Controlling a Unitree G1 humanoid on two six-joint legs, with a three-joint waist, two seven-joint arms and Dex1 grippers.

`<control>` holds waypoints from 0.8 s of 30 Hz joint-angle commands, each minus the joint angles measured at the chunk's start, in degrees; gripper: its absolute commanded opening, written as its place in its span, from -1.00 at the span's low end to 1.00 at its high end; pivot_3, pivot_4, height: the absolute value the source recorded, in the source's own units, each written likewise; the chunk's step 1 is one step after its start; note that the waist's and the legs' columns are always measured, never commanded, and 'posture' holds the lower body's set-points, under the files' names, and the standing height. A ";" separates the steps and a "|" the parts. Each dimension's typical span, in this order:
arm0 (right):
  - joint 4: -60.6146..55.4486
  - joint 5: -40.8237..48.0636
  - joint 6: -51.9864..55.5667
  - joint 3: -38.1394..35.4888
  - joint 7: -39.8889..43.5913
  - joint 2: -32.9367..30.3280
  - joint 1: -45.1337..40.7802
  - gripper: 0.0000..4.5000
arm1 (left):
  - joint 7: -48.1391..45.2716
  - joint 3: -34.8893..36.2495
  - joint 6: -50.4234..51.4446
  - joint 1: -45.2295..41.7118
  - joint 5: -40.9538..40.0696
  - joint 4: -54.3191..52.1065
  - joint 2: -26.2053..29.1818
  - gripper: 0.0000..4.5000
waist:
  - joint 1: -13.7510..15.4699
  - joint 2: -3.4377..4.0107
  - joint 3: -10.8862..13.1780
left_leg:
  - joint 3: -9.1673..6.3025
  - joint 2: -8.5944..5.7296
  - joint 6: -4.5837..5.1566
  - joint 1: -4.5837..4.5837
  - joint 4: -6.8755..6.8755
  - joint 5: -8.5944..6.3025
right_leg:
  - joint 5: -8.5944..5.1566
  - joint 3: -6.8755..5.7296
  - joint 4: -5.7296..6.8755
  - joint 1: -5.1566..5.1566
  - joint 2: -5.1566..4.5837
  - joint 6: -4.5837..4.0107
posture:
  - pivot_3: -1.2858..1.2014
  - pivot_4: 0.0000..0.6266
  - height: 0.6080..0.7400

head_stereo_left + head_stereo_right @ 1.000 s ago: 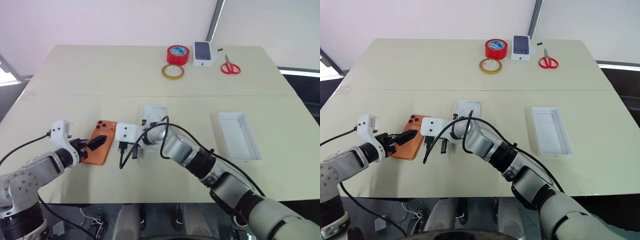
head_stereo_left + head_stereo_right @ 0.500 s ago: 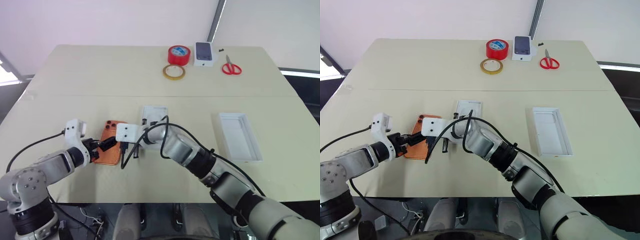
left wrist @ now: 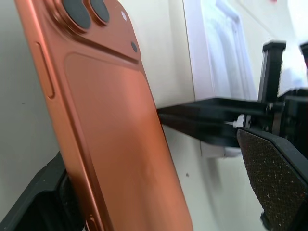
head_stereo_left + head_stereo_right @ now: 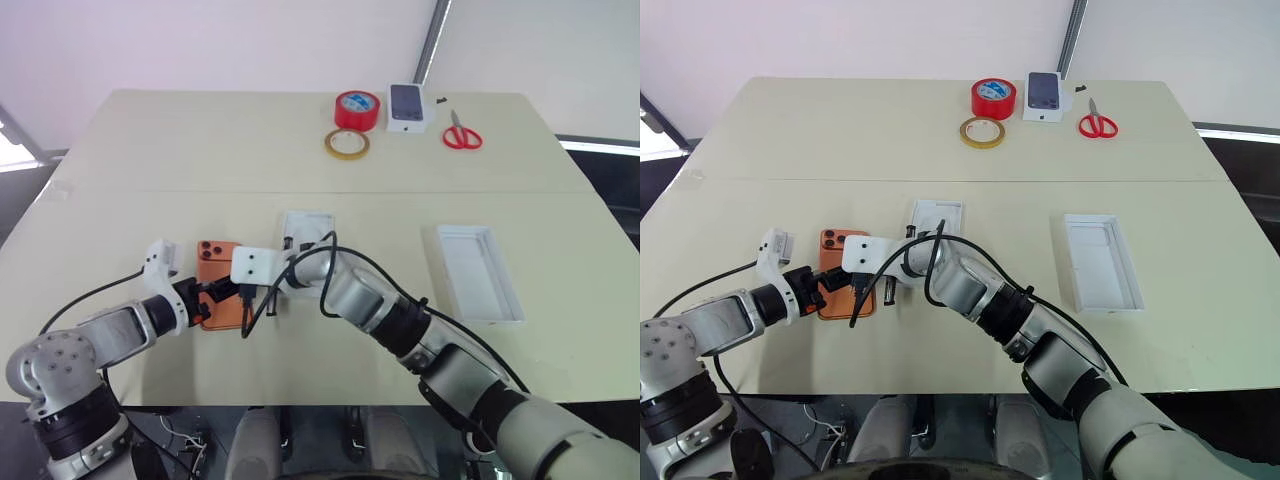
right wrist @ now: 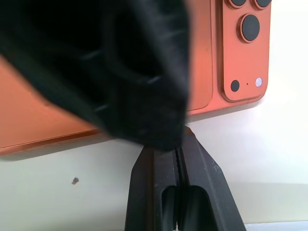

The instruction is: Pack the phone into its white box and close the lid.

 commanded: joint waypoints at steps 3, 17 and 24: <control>-0.74 -0.41 -1.22 -0.18 0.12 1.09 -0.04 -1.00 | 2.02 2.32 1.35 1.03 -0.46 0.90 -1.08 0.89 | -0.20 0.00 0.00 | -0.01 0.03 0.00 0.00 0.00 0.00 | 0.00 0.00 0.01 0.00 0.03 0.00 | 0.03 -0.52 1.00; -1.54 -0.94 -1.28 -0.03 0.75 0.93 0.30 -1.00 | 7.56 9.87 1.35 1.04 -3.39 1.71 -4.70 -0.27 | -0.27 -0.03 0.01 | -0.02 0.06 -0.01 -0.02 -0.02 -0.01 | 0.00 0.01 0.00 -0.06 0.01 -0.01 | 0.03 -0.52 1.00; -3.01 -0.52 -0.86 -1.78 0.82 0.64 -0.81 -1.00 | 9.62 12.35 1.34 1.40 -6.54 1.65 -5.04 -0.99 | -0.56 -0.07 -0.03 | -0.03 0.07 -0.02 0.02 -0.07 -0.01 | 0.00 0.03 -0.01 -0.07 -0.01 -0.02 | 0.03 -0.52 1.00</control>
